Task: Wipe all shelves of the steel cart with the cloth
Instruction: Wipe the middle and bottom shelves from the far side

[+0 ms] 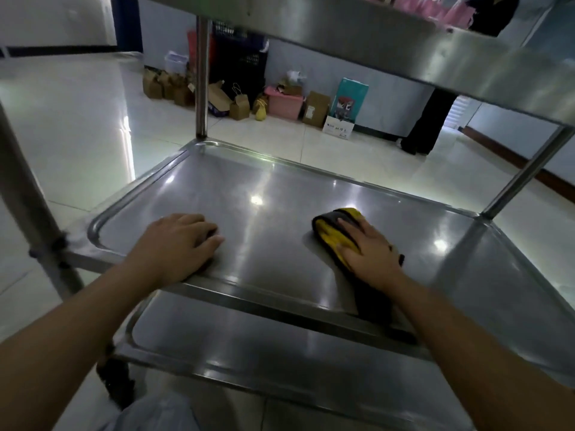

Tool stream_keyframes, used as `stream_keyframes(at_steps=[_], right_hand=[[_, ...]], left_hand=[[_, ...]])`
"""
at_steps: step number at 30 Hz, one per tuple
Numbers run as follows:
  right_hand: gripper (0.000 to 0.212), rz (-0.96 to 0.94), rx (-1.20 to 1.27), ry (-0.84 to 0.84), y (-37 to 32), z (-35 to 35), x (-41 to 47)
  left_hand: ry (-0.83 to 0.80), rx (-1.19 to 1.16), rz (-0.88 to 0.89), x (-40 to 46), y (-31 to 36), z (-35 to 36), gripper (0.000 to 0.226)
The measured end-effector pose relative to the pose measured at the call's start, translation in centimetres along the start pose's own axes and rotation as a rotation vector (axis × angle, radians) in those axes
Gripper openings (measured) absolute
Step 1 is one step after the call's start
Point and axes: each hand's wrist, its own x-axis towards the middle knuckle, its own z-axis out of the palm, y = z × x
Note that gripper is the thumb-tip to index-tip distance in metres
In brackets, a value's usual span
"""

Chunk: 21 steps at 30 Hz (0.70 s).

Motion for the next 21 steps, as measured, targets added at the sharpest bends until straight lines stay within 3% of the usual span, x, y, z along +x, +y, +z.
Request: stream_keyframes(at_steps=[3,5,7,11,15,18,21], right_hand=[[0.056,0.422,0.011,0.015,-3.6,1.0,3.4],[0.056,0.503,0.025,-0.009,-7.8,2.1,6.1],[0.056,0.380,0.031,-0.050,-12.0,3.0,8.0],[0.054,-0.096,0.033,-0.168,-18.2,4.5,7.8],[0.055,-0.463,0.017,-0.181,-17.1,4.4,4.8],[0.056,-0.465,0.035,-0.141,-13.2,3.1,4.6],[0.053,-0.197,-0.026,-0.106,-11.3,2.6,6.7]], left_hand=[[0.000,-0.015,0.004,0.2,0.7,0.2,0.050],[0.027,-0.032,-0.044,0.3,0.4,0.4,0.047],[0.095,-0.074,-0.132,0.2,0.2,0.8,0.046],[0.154,-0.108,-0.208,-0.2,0.2,0.7,0.053],[0.154,-0.048,-0.283,-0.5,0.3,0.5,0.056],[0.109,0.013,-0.368,-0.5,0.6,0.8,0.066],[0.097,0.021,-0.427,-0.6,0.7,1.3,0.068]])
